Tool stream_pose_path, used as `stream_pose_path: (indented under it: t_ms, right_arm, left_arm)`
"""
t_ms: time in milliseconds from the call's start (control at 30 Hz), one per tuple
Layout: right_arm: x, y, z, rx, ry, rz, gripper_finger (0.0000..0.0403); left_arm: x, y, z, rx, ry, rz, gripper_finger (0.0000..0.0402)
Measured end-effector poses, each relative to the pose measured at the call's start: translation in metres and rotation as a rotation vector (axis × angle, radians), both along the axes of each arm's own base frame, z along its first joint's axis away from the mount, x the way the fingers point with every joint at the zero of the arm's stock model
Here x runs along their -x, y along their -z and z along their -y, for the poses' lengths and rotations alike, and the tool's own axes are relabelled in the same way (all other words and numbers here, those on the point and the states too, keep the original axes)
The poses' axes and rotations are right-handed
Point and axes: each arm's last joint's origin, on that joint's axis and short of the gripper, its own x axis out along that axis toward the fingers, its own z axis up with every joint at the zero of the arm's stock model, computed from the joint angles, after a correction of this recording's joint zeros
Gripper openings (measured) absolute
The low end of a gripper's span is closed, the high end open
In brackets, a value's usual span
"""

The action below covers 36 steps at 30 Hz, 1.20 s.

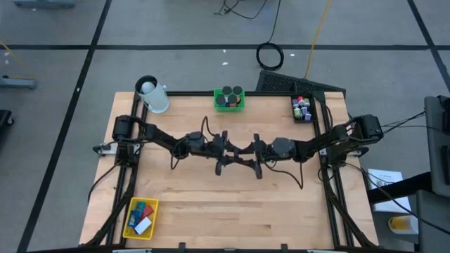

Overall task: Pick & Place Office items
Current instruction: Put the black timer into the yellow basket

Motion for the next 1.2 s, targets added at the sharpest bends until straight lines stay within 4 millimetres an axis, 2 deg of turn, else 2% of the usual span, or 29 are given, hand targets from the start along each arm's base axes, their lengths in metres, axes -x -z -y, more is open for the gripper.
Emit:
stream_pose_path:
  t_ms: [233, 367, 500, 600, 733, 933, 1067, 1133, 1200]
  right_arm:
    - [0.001, 0.004, -0.005, 0.02, 0.049, -0.032, 0.0242]
    - [0.009, 0.003, -0.007, 0.045, 0.091, -0.031, 0.0285]
    - [0.027, -0.002, -0.008, 0.079, 0.105, -0.031, 0.031]
    - [0.048, -0.006, -0.006, 0.09, 0.139, -0.064, 0.0307]
    - [0.083, 0.005, -0.002, 0.127, 0.288, -0.161, 0.0265]
    - [0.126, 0.031, 0.005, 0.156, 0.384, -0.151, 0.0145]
    - [0.132, 0.028, 0.007, 0.135, 0.394, -0.084, 0.006]
    - [0.132, 0.027, 0.007, 0.132, 0.394, -0.077, 0.0022]
    - [0.133, 0.027, 0.007, 0.151, 0.389, -0.083, 0.0007]
  left_arm:
    - [0.0, -0.002, -0.006, 0.021, 0.005, 0.015, 0.0154]
    - [0.001, -0.002, -0.01, 0.023, -0.005, 0.019, 0.0154]
    - [0.002, -0.006, -0.013, 0.024, 0.013, 0.06, 0.0154]
    - [0.005, -0.014, -0.016, 0.019, 0.005, 0.057, 0.0154]
    - [0.012, -0.032, -0.016, -0.011, -0.009, -0.018, 0.0154]
    - [0.04, -0.065, -0.002, -0.001, -0.026, -0.259, 0.0154]
    - [0.069, -0.078, 0.018, 0.108, -0.039, -0.482, 0.0154]
    - [0.088, -0.078, 0.029, 0.193, -0.065, -0.634, 0.0154]
    - [0.103, -0.078, 0.04, 0.28, -0.099, -0.755, 0.0154]
